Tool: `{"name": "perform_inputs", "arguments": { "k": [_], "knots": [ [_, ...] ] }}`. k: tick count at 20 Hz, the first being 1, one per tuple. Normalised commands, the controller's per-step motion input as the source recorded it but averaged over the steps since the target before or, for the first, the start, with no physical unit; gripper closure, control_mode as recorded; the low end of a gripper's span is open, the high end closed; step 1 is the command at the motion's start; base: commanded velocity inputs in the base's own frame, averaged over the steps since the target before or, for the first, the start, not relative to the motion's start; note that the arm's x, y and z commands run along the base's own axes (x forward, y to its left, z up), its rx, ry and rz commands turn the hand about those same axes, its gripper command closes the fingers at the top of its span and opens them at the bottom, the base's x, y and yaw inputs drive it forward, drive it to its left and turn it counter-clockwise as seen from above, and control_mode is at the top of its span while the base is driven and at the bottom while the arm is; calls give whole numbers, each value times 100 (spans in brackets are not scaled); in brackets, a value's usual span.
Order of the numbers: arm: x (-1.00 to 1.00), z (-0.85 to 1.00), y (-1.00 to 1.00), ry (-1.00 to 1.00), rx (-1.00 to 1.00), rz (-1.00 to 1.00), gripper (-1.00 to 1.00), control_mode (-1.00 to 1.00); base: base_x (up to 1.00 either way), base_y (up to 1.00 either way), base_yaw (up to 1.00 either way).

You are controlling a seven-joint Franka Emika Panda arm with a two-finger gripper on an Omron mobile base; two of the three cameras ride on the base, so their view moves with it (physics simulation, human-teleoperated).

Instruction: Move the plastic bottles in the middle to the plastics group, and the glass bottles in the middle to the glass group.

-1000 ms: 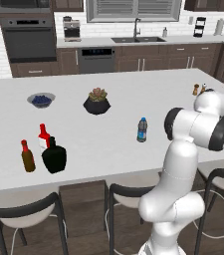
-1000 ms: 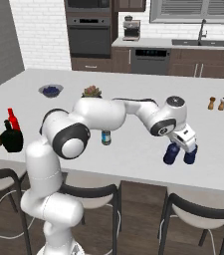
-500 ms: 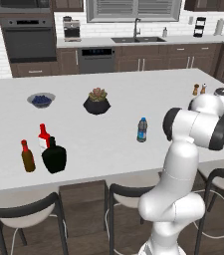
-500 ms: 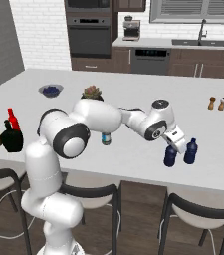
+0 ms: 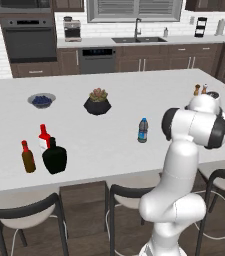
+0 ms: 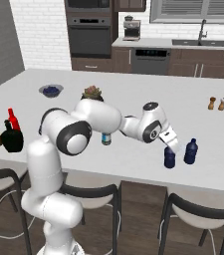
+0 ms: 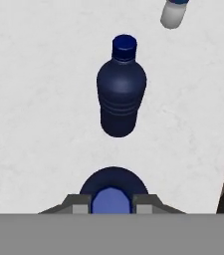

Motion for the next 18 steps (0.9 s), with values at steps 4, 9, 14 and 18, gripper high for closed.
{"name": "perform_inputs", "arguments": {
  "k": [4, 9, 14, 18],
  "knots": [
    [9, -18, -1, 0, -2, -6, 100, -100, 0, 0, 0],
    [0, -31, -13, 0, 0, -6, -100, -100, 0, 0, 0],
    [-4, -20, -28, 0, 0, -2, -100, -100, 0, 0, 0],
    [-3, -2, -5, 0, 3, 0, -100, -100, 0, 0, 0]
  ]
}}
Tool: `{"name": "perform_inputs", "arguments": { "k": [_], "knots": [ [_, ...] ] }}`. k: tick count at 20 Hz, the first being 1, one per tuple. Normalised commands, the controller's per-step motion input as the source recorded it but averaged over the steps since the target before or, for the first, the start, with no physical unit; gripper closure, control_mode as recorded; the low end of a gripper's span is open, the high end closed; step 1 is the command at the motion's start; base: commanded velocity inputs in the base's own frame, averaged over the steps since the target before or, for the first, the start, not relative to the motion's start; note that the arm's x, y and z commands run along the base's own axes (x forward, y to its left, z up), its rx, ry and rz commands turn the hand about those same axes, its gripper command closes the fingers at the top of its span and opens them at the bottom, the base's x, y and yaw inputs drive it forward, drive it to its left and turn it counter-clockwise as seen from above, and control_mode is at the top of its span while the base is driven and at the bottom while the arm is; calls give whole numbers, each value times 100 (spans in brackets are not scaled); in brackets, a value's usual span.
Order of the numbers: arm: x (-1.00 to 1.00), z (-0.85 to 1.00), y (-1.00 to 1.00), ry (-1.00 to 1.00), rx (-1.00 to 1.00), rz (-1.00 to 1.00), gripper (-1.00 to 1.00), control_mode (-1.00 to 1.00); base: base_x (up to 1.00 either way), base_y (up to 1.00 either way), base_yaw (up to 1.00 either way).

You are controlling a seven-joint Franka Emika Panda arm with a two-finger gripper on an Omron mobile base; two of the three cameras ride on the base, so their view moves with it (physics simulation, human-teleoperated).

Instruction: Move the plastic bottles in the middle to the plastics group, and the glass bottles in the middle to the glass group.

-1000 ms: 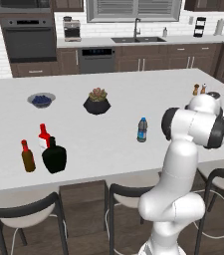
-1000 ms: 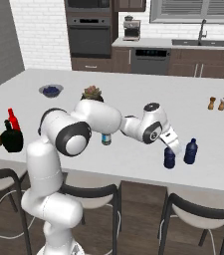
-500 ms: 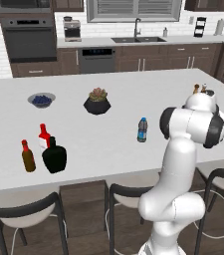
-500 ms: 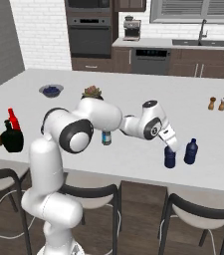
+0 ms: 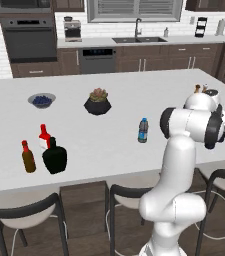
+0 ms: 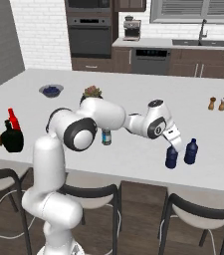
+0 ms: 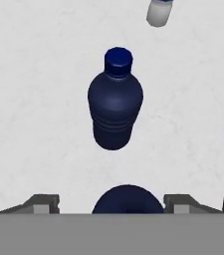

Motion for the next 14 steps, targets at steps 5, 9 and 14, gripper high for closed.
{"name": "perform_inputs", "arguments": {
  "k": [5, 9, 14],
  "knots": [
    [0, 25, 30, -1, 1, 0, -100, -100, 0, 0, 0],
    [-9, 58, 38, 0, 0, 0, -100, -100, 0, 0, 0],
    [-38, 39, 61, 8, 0, 19, -100, -100, 0, 0, 0]
  ]
}}
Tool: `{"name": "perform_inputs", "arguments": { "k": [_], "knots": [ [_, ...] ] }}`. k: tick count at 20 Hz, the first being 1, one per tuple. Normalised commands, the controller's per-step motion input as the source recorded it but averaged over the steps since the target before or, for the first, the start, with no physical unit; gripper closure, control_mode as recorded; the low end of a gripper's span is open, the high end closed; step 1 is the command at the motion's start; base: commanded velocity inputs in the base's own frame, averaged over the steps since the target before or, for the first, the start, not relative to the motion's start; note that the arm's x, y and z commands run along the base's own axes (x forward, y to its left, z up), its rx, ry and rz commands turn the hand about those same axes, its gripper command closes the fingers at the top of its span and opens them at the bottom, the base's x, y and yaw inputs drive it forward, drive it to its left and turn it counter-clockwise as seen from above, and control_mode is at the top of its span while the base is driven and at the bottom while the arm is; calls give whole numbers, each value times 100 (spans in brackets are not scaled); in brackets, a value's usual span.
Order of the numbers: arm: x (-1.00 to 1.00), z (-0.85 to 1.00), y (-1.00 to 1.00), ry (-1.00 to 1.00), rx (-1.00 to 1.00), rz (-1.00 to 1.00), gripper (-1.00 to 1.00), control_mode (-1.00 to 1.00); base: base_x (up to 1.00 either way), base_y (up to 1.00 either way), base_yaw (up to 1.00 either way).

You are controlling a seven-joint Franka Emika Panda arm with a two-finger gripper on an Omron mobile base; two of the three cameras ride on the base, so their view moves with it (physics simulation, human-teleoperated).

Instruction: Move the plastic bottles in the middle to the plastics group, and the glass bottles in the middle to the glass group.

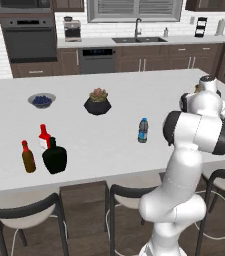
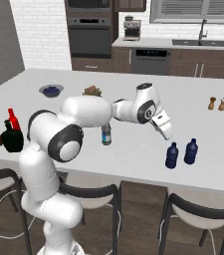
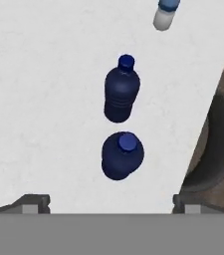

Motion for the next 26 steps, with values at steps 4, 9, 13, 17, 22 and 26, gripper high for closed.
{"name": "perform_inputs", "arguments": {
  "k": [4, 9, 13, 17, 22, 26],
  "knots": [
    [-34, 1, 86, 19, 0, 55, -100, -100, 0, 0, 0],
    [5, 19, 84, 14, 0, 54, -100, -100, 0, 0, 0],
    [31, 31, 83, 17, 0, 44, -100, -100, 0, 0, 0],
    [36, 15, 85, 29, 8, 36, -100, -100, 0, 0, 0],
    [36, 3, 78, 28, 13, 36, -100, -100, 0, 0, 0],
    [40, 0, 57, 8, 12, 34, -100, -100, 0, 0, 0]
  ]
}}
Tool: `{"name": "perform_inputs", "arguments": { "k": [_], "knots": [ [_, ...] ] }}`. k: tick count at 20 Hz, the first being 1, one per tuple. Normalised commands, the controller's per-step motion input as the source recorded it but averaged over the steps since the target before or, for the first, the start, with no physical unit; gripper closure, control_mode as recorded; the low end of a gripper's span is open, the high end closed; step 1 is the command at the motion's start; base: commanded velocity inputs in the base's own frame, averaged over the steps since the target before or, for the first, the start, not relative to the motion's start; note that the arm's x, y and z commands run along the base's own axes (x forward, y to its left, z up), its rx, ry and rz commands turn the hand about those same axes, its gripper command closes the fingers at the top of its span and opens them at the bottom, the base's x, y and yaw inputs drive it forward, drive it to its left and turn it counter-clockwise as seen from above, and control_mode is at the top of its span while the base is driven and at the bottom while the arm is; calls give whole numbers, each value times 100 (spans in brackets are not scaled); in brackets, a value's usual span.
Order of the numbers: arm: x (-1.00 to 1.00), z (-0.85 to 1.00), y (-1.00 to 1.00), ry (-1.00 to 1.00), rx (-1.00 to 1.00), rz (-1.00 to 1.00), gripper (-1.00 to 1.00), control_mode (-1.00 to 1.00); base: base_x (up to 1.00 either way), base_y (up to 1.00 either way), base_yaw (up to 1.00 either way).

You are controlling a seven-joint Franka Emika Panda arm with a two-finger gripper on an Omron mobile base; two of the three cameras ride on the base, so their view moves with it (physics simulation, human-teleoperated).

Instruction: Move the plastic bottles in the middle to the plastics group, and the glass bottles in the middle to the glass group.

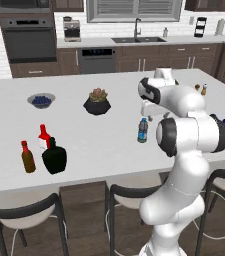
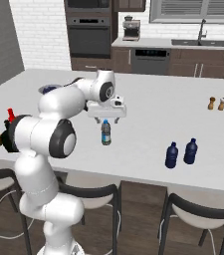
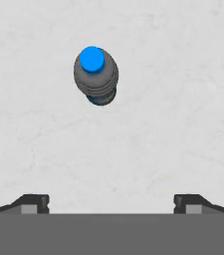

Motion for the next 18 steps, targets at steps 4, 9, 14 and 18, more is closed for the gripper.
{"name": "perform_inputs", "arguments": {
  "k": [4, 9, 14, 18],
  "knots": [
    [35, -11, 26, 1, 6, 15, -100, -100, 0, 0, 0],
    [30, -28, 20, 0, 0, 11, -100, -100, 0, 0, 0],
    [23, -35, 24, 0, 0, 6, -100, -100, 0, 0, 0],
    [27, -29, 7, 0, 0, 2, -100, -100, 0, 0, 0]
  ]
}}
